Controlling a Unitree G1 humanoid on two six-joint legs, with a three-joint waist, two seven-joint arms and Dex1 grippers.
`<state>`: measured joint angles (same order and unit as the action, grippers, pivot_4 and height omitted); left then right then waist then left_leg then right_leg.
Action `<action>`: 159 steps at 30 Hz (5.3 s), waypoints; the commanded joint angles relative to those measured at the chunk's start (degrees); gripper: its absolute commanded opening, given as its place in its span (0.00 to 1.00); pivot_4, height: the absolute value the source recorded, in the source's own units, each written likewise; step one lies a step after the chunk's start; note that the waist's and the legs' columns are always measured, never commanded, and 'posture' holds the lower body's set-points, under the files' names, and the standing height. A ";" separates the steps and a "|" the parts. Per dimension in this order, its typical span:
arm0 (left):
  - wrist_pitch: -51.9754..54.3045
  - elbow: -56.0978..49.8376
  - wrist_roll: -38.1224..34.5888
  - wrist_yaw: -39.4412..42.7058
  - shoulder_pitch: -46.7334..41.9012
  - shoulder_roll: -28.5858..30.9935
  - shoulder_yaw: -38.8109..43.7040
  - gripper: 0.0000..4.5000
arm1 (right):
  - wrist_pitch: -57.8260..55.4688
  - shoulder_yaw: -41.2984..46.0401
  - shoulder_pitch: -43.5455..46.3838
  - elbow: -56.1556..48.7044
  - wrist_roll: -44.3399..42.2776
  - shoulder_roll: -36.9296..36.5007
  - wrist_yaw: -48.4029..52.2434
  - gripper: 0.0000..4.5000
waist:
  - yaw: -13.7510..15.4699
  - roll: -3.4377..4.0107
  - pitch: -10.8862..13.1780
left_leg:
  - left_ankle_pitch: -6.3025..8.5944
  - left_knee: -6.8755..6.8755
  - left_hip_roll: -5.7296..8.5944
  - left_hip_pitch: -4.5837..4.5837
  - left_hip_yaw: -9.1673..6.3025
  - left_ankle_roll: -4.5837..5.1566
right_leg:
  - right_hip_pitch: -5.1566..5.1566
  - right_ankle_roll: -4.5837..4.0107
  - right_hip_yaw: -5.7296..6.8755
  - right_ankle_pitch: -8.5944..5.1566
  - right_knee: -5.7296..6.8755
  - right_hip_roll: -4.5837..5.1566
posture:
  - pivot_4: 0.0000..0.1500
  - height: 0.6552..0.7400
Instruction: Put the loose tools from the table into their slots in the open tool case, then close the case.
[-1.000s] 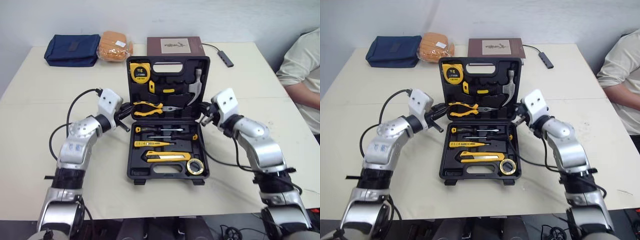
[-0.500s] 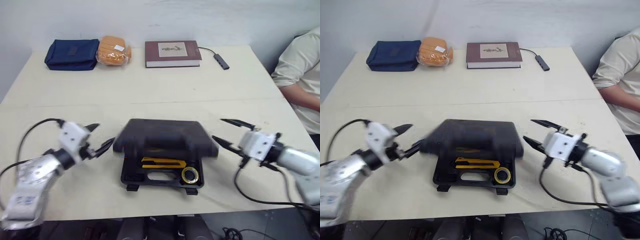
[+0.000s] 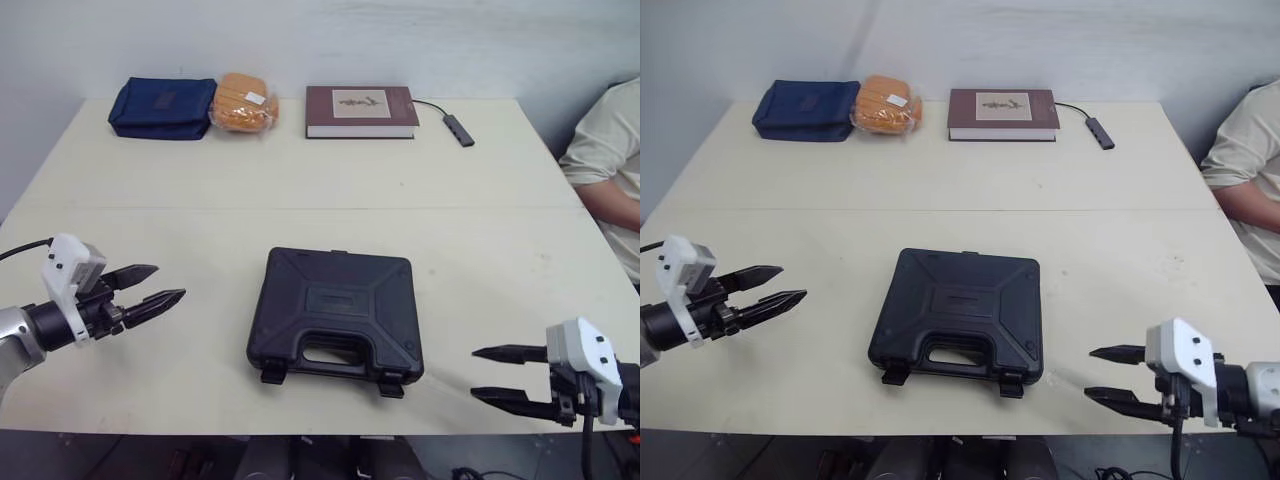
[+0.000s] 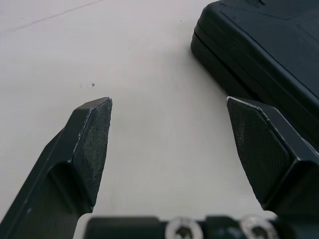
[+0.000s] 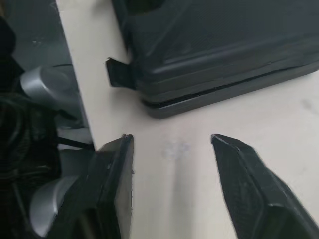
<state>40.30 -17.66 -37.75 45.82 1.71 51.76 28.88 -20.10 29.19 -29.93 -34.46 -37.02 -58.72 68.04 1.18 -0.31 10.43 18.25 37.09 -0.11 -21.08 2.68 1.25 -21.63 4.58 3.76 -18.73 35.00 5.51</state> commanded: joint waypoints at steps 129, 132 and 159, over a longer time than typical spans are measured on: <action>-11.41 16.82 16.93 41.92 -50.22 -30.01 -48.52 0.01 | -23.91 -6.49 10.93 -12.70 1.27 6.22 -12.67 0.00 | -0.31 -0.66 0.18 | -0.18 0.98 0.09 -0.24 -0.16 0.26 | 0.11 0.39 0.08 0.20 0.55 -0.03 | 1.00 1.00; -8.99 8.37 15.24 42.96 -46.36 -25.65 -51.11 0.01 | -24.66 -10.86 10.09 -15.38 -0.18 5.91 -12.85 0.00 | -0.27 -0.63 0.18 | -0.18 0.98 0.11 -0.19 -0.19 0.26 | 0.20 0.38 0.06 0.20 0.50 0.01 | 1.00 1.00; -23.79 9.12 32.88 37.61 -39.29 -18.75 -68.00 0.01 | -19.01 -28.57 12.82 -13.66 5.56 3.30 -14.09 0.00 | 0.25 -0.56 0.15 | -0.14 0.97 0.16 -0.17 -0.35 0.34 | 0.29 0.34 0.13 0.18 0.38 0.07 | 1.00 1.00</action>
<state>16.73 -10.49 -11.34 83.35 -39.68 30.71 -34.41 -39.92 0.75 -17.23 -47.30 -31.31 -55.83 54.09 1.44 -0.87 10.58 18.11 38.06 0.05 -21.25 2.32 1.58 -21.33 4.92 3.88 -18.56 35.38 5.58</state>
